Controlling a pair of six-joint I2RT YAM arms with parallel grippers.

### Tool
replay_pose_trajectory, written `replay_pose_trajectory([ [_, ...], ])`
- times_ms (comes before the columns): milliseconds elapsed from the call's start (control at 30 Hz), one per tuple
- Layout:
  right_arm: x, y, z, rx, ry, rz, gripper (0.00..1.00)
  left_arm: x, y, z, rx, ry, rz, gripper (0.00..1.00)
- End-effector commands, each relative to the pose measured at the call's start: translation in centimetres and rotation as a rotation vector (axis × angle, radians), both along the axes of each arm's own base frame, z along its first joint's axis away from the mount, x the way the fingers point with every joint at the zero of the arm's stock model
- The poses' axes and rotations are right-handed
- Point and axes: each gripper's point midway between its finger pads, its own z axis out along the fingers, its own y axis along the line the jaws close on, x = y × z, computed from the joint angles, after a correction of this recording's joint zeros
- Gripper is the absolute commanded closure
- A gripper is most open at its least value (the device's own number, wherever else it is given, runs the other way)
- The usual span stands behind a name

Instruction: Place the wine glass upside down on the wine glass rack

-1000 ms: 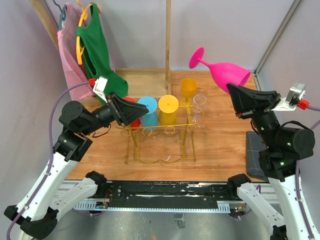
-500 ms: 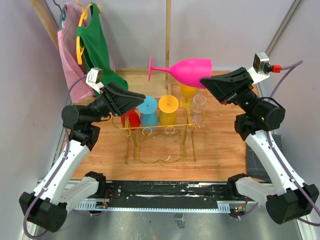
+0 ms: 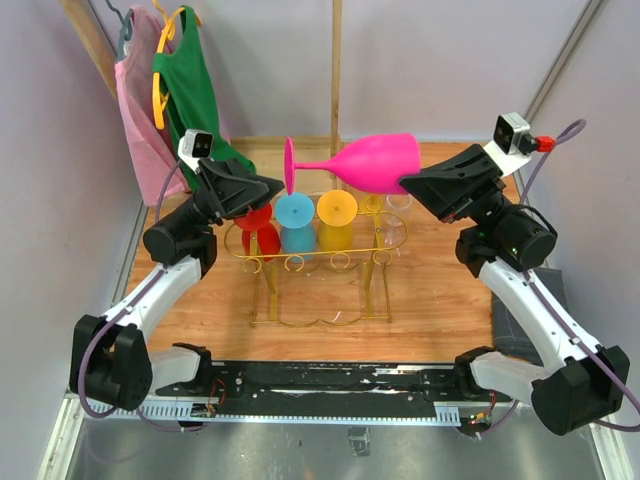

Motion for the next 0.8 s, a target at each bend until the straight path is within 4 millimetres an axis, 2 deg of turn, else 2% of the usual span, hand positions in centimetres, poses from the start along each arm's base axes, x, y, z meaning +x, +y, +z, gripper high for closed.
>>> replay_pose_trajectory([
  [0, -2.0, 1.0, -0.2, 0.002, -0.069, 0.072, 0.99, -6.2, 2.1, 3.2, -0.111, -0.270, -0.036, 0.50],
  [300, -1.3, 3.1, -0.8, -0.006, -0.048, 0.121, 0.98, -8.9, 3.2, 5.0, -0.160, -0.307, -0.061, 0.49],
  [433, -1.3, 3.7, -0.7, -0.007, -0.054, 0.138, 0.98, -9.3, 3.4, 5.3, -0.169, -0.295, -0.082, 0.49],
  [633, -0.4, 4.5, -0.9, -0.009, -0.034, 0.148, 0.97, -10.4, 3.7, 5.5, -0.171, -0.305, -0.091, 0.54],
  [767, -0.1, 5.2, -1.0, -0.015, -0.023, 0.167, 0.97, -10.1, 3.6, 5.4, -0.169, -0.276, -0.090, 0.59],
])
